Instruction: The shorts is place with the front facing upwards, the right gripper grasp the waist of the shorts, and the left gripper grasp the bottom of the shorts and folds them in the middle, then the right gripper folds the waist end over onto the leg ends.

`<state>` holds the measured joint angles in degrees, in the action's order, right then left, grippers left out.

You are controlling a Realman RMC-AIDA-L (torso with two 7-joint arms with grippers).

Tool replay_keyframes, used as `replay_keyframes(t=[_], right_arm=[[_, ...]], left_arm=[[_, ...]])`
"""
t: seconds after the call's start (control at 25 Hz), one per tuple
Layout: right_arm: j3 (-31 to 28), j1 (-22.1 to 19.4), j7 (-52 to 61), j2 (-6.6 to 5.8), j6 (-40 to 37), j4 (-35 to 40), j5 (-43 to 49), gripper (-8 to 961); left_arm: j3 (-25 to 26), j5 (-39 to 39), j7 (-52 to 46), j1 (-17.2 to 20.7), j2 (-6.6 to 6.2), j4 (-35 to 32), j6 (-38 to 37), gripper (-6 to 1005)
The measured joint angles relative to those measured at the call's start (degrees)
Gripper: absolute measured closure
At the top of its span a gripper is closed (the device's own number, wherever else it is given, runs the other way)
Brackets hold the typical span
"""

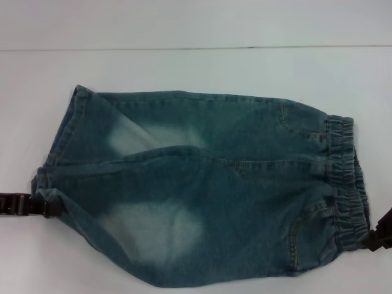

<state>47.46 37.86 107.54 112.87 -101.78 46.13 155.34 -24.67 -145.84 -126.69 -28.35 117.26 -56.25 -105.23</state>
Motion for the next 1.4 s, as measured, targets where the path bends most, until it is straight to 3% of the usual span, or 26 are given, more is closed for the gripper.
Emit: replay_keyframes(t=[0.32,0.52,0.6,0.76,0.88,1.12,1.4], right_arm=[[-2.3,-0.6,-2.0,0.08,0.2,-0.5,-0.1,934],[-7.6,-1.0,-4.9,-0.32,-1.2,-0.9,-0.8,934],[-11.2,-1.5,-7.1,-1.28,-2.8,-2.0,-2.7,934],[-19.1,-3.3,-10.9,-5.40,-3.1,-10.1,-9.0,934],[-23.7,-5.4,-11.9,-6.56,-1.2,-14.4,-13.6,934],[-29.2,-7.0,-9.1,-6.28,8.9,-20.1,-20.1,933],[-32.9,-6.6,-7.1,-4.76,17.9,-22.6,-27.9,933]], left_arm=[[0.3,1.9,-0.1,0.2,-0.20,0.0,0.0,995],[1.4,6.1,-0.4,0.2,-0.99,1.4,-0.6,995],[3.1,7.4,-0.5,0.1,-1.70,3.3,-0.7,995],[7.8,10.3,0.3,0.0,-2.33,6.2,1.2,995],[8.9,12.3,0.6,0.1,-2.89,8.2,3.9,995],[9.1,13.0,0.9,-1.9,-3.15,11.2,11.5,995],[7.9,15.5,3.0,-4.1,-3.80,14.4,22.9,995]])
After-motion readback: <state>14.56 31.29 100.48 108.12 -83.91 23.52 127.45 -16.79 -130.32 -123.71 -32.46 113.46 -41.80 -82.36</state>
